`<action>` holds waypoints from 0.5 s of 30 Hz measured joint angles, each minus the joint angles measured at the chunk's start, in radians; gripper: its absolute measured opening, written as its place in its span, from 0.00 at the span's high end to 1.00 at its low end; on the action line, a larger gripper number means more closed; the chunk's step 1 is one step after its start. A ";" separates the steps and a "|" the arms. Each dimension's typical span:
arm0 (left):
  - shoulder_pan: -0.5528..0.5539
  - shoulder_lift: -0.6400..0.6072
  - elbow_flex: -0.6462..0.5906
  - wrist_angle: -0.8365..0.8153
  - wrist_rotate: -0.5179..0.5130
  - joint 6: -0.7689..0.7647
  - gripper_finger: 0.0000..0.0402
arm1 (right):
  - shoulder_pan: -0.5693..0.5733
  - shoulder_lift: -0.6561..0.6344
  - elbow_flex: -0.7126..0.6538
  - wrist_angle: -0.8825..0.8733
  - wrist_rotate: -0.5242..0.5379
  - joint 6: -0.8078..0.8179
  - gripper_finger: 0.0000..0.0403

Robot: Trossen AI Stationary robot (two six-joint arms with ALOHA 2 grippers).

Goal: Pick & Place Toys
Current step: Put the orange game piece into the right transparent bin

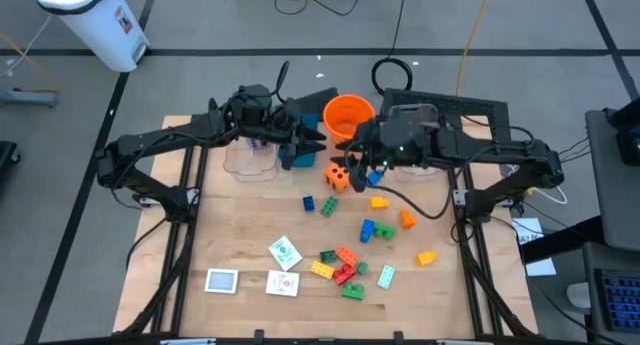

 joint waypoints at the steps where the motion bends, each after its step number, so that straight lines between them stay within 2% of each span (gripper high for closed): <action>1: 0.000 0.000 0.000 0.000 0.000 0.000 0.60 | 0.012 0.000 0.000 -0.005 0.001 -0.007 0.59; 4: 0.000 0.000 0.000 0.000 0.000 0.000 0.60 | 0.060 0.000 0.000 -0.034 0.034 -0.040 0.59; 9: 0.000 0.000 0.000 0.000 0.000 0.000 0.60 | 0.142 0.000 0.000 -0.111 0.163 -0.074 0.59; 15: 0.000 0.000 0.000 0.000 0.000 0.000 0.60 | 0.223 -0.008 0.000 -0.236 0.172 -0.005 0.59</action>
